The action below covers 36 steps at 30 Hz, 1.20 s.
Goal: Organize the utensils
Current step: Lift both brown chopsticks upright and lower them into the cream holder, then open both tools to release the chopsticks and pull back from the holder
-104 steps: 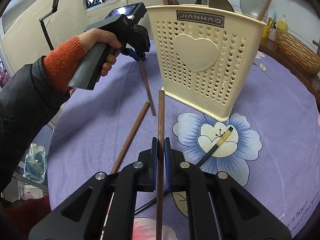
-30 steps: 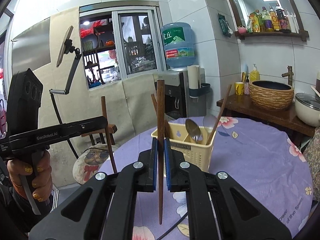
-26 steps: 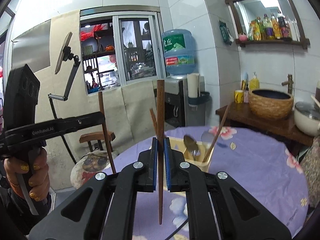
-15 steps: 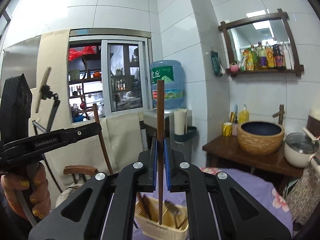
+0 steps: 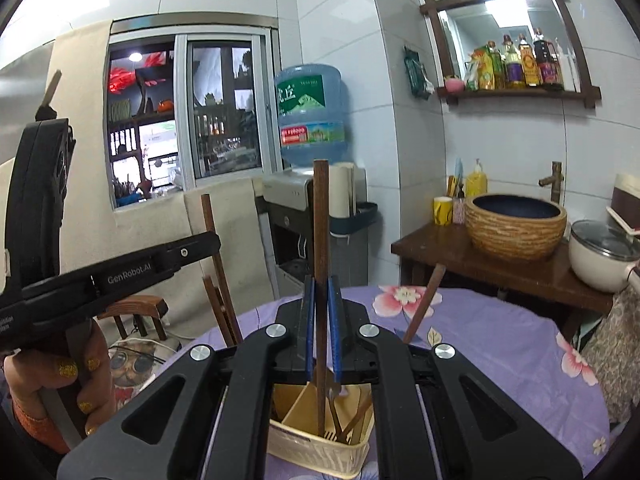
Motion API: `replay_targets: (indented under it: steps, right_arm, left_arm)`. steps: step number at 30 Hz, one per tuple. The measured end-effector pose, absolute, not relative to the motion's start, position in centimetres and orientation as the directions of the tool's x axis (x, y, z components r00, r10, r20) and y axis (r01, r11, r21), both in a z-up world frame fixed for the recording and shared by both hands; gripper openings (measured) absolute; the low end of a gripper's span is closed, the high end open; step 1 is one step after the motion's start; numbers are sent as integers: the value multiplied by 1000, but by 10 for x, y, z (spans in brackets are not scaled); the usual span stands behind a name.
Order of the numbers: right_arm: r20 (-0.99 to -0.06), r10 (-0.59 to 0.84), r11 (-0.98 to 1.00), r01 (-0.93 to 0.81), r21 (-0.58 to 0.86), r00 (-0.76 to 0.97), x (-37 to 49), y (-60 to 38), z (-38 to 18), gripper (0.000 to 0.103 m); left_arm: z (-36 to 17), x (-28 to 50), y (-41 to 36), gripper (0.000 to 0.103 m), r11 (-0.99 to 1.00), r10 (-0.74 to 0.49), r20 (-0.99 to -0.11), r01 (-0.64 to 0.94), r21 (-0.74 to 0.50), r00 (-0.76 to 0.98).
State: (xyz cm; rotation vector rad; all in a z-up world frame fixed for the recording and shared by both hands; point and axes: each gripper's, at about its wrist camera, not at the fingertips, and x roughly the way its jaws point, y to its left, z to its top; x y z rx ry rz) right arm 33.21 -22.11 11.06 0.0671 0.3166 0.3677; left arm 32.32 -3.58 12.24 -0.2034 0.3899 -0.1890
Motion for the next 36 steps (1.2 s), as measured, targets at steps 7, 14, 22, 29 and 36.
replay_targets:
  steps: [7,14,22,29,36]
  right_arm:
    - [-333,352,936,-328,128,875,334,-221,81,7]
    - [-332,345,939,-322,124,878,331,-221,72,7]
    - [-273,314,949,-301,92,909,311,-226,77,46]
    - [-295,311,949,-276,154,904,272,-243,75,69]
    - [-406,280,960,-266,92,870,237,-236,44,69]
  left_arm:
    - [90,328,-38,7,968,-204,-418,119,-221,885]
    - [81,328,-41,7,975,-190,-431,118,-188,882]
    - [91,307,-31,45,971,-198,-389,125,-204,900]
    - [86,256,-5,82,959,-223,-401,125,-256,888]
    - [53,218,15,93,965,-211,-508,96,-242,835]
